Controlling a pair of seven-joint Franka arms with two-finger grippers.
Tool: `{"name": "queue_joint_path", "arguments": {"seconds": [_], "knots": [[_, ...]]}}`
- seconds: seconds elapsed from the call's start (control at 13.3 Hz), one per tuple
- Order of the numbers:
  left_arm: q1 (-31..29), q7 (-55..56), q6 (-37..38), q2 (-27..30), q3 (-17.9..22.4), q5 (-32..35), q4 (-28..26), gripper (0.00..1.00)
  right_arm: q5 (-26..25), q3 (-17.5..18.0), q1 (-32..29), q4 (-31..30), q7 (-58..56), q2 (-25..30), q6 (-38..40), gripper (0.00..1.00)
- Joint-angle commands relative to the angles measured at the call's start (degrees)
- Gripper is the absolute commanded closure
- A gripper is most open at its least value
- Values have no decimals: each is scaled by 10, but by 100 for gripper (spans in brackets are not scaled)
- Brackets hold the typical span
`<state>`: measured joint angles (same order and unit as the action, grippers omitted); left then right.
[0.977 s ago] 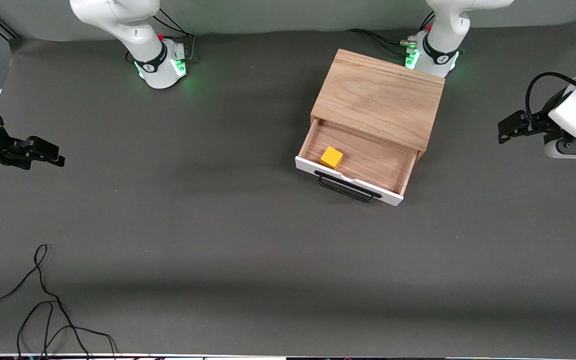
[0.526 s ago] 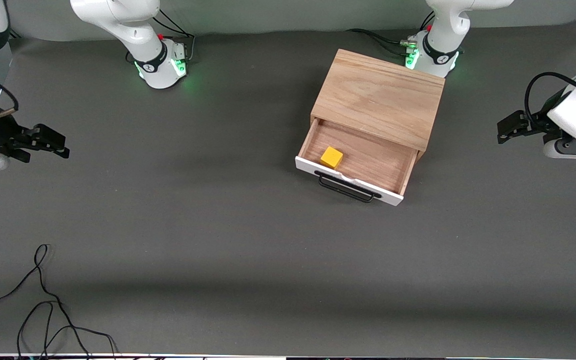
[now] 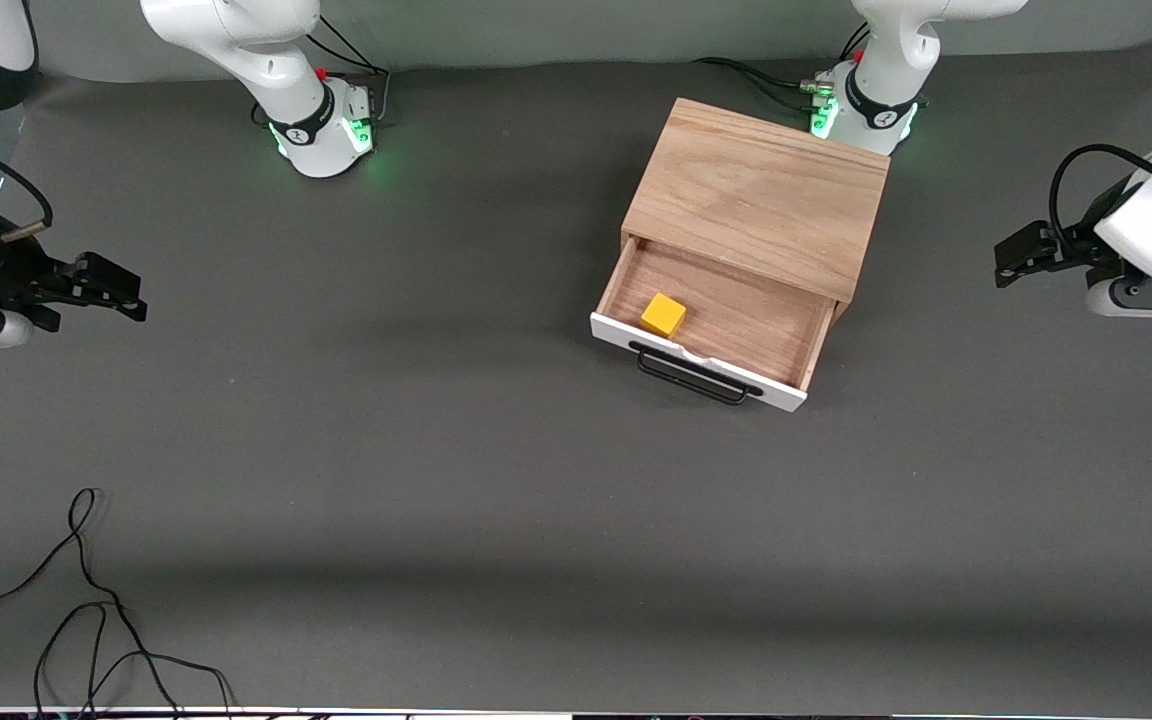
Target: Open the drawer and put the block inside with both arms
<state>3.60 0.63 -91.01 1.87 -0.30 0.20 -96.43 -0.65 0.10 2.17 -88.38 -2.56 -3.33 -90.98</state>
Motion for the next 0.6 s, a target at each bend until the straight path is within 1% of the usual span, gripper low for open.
{"name": "queue_joint_path", "arguments": {"seconds": [0.0,0.53], "knots": [[0,-2,8,-3,-1,1,9,0,-11,4,-6,17,-1,-10,4,0],[0,-2,8,-3,-1,1,9,0,-7,-4,-9,15,-2,-11,26,0]]}}
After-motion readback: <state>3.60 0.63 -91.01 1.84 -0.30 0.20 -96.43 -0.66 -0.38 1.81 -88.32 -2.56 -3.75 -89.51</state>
